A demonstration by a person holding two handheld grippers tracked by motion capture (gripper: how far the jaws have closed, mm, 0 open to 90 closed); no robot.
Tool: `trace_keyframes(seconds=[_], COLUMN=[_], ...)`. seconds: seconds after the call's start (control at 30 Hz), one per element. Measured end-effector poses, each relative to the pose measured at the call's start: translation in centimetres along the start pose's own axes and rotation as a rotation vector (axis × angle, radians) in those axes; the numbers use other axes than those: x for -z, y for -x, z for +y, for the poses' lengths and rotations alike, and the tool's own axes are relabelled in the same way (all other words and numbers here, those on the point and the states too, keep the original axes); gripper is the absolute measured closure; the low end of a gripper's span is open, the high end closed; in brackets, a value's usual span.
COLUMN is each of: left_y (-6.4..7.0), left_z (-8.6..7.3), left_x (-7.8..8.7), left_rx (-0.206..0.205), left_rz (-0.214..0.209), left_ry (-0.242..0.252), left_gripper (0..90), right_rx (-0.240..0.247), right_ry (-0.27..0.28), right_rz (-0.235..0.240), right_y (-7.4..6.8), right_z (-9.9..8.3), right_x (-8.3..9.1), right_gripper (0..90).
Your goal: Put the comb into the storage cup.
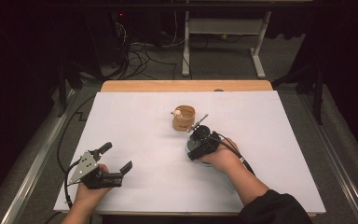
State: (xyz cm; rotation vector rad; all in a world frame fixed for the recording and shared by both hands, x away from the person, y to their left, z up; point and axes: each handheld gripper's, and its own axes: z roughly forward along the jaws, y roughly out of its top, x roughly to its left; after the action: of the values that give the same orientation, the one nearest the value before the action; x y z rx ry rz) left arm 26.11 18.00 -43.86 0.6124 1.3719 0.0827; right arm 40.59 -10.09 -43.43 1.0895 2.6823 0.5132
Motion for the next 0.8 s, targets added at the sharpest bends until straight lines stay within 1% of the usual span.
trace_keyframes(seconds=[0.03, 0.1, 0.17, 0.2, 0.27, 0.3, 0.33, 0.37, 0.43, 0.47, 0.57, 0.67, 0.7, 0.77, 0.8], left_y=[0.0, 0.0, 0.0, 0.0, 0.0, 0.0, 0.0, 0.0, 0.0, 0.0, 0.0, 0.1, 0.1, 0.0, 0.0], left_z=[0.0, 0.0, 0.0, 0.0, 0.0, 0.0, 0.0, 0.0, 0.0, 0.0, 0.0, 0.0, 0.0, 0.0, 0.0], left_x=[0.0, 0.0, 0.0, 0.0, 0.0, 0.0, 0.0, 0.0, 0.0, 0.0, 0.0, 0.0, 0.0, 0.0, 0.0], left_rx=[0.006, 0.005, 0.004, 0.003, 0.004, 0.005, 0.006, 0.004, 0.004, 0.005, 0.005, 0.012, 0.011, 0.006, 0.004], left_rz=[0.002, 0.001, 0.001, 0.001, 0.001, 0.002, 0.002, 0.001, 0.0, 0.001, 0.001, 0.004, 0.003, 0.002, 0.001], left_ry=[0.0, -0.001, 0.001, 0.001, 0.001, 0.001, 0.001, -0.001, 0.0, 0.0, 0.0, 0.003, 0.002, 0.0, 0.0], left_gripper=[0.3, 0.3, 0.3, 0.2, 0.3, 0.3, 0.3, 0.3, 0.2, 0.3, 0.2, 0.3, 0.2, 0.3, 0.3], right_rx=[0.001, 0.003, -0.007, 0.0, -0.003, 0.01, -0.001, 0.001, 0.02, 0.011, 0.004, 0.007, 0.006, 0.02, 0.017], right_ry=[0.01, 0.017, 0.021, 0.027, 0.031, 0.038, 0.039, 0.042, 0.059, 0.059, 0.073, 0.09, 0.092, 0.105, 0.108], right_rz=[-0.001, -0.002, -0.007, -0.009, -0.012, -0.015, -0.022, -0.021, -0.03, -0.032, -0.035, -0.038, -0.036, -0.046, -0.045], right_y=[0.1, 0.2, 0.2, 0.3, 0.3, 0.4, 0.4, 0.4, 0.5, 0.5, 0.6, 0.7, 0.7, 0.8, 0.8], right_z=[-0.1, -0.1, -0.2, -0.2, -0.2, -0.2, -0.2, -0.2, -0.2, -0.2, -0.2, -0.3, -0.3, -0.3, -0.3], right_x=[0.3, 0.6, 1.0, 1.1, 1.3, 1.5, 1.7, 1.9, 2.3, 2.5, 3.1, 3.7, 3.9, 4.2, 4.3], right_gripper=[20.8, 20.8, 20.8, 20.8, 20.8, 20.8, 20.8, 20.8, 20.8, 20.8, 20.9, 20.9, 20.9, 20.9, 21.0])
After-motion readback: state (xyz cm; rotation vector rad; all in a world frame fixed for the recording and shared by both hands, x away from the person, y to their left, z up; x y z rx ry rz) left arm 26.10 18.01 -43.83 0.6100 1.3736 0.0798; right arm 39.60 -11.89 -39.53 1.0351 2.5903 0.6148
